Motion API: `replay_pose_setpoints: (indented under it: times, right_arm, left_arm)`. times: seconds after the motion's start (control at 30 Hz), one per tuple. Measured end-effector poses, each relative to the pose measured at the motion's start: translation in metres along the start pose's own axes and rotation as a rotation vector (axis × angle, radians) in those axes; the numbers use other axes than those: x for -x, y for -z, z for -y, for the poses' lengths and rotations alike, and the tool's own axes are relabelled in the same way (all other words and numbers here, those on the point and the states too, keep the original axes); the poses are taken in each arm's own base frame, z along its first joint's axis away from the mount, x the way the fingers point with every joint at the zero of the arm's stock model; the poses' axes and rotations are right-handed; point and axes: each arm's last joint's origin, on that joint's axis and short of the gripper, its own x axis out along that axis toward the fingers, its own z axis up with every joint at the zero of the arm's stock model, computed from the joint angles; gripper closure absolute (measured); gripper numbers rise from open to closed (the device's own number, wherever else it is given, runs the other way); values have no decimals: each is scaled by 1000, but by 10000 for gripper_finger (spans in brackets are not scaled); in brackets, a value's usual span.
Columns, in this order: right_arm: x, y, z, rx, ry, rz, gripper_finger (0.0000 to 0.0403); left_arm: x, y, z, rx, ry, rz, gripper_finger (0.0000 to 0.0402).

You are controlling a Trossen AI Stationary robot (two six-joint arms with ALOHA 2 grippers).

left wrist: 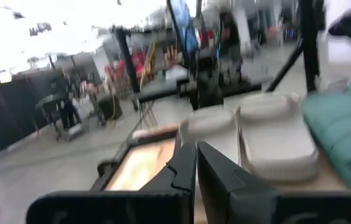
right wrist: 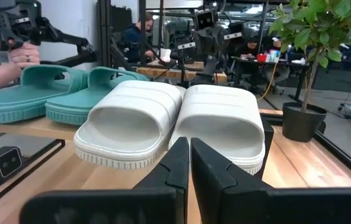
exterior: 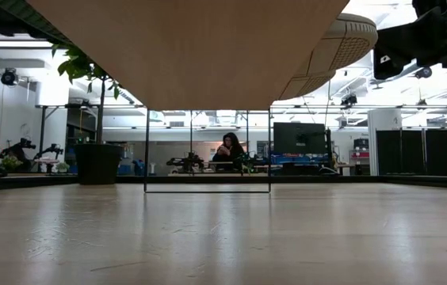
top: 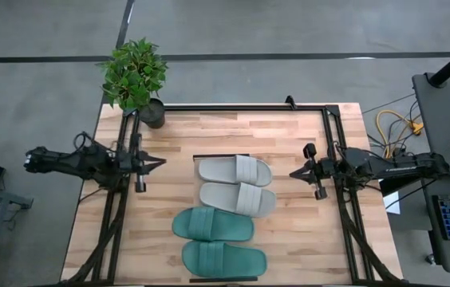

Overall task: Pick and place slides into the shelf
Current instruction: Return to Home Position

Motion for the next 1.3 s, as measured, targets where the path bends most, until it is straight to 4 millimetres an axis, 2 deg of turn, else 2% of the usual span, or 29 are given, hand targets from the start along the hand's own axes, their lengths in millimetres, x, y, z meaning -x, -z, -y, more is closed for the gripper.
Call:
replay_pose_setpoints:
  times: [0.17,0.33,0.6,0.73,0.87,1.1,1.2,1.3]
  right_arm:
    - [0,0,0,5,3,-1,394]
    - [0,0,0,30,4,3,394]
    - [0,0,0,67,5,6,394]
    - [0,0,0,72,5,6,394]
    - [0,0,0,72,5,6,394]
    - [0,0,0,79,6,6,394]
    - [0,0,0,91,9,7,394]
    - [0,0,0,98,14,6,394]
  left_arm:
    - [12,6,0,35,21,125,401]
    - [12,16,5,48,74,179,402]
    - [3,35,15,128,172,92,402]
    - [0,52,21,163,204,21,402]
    - [-2,62,24,181,201,39,402]
    - [-4,68,11,92,80,46,402]
    - [-4,71,4,115,53,25,402]
    - [-4,75,0,183,116,12,401]
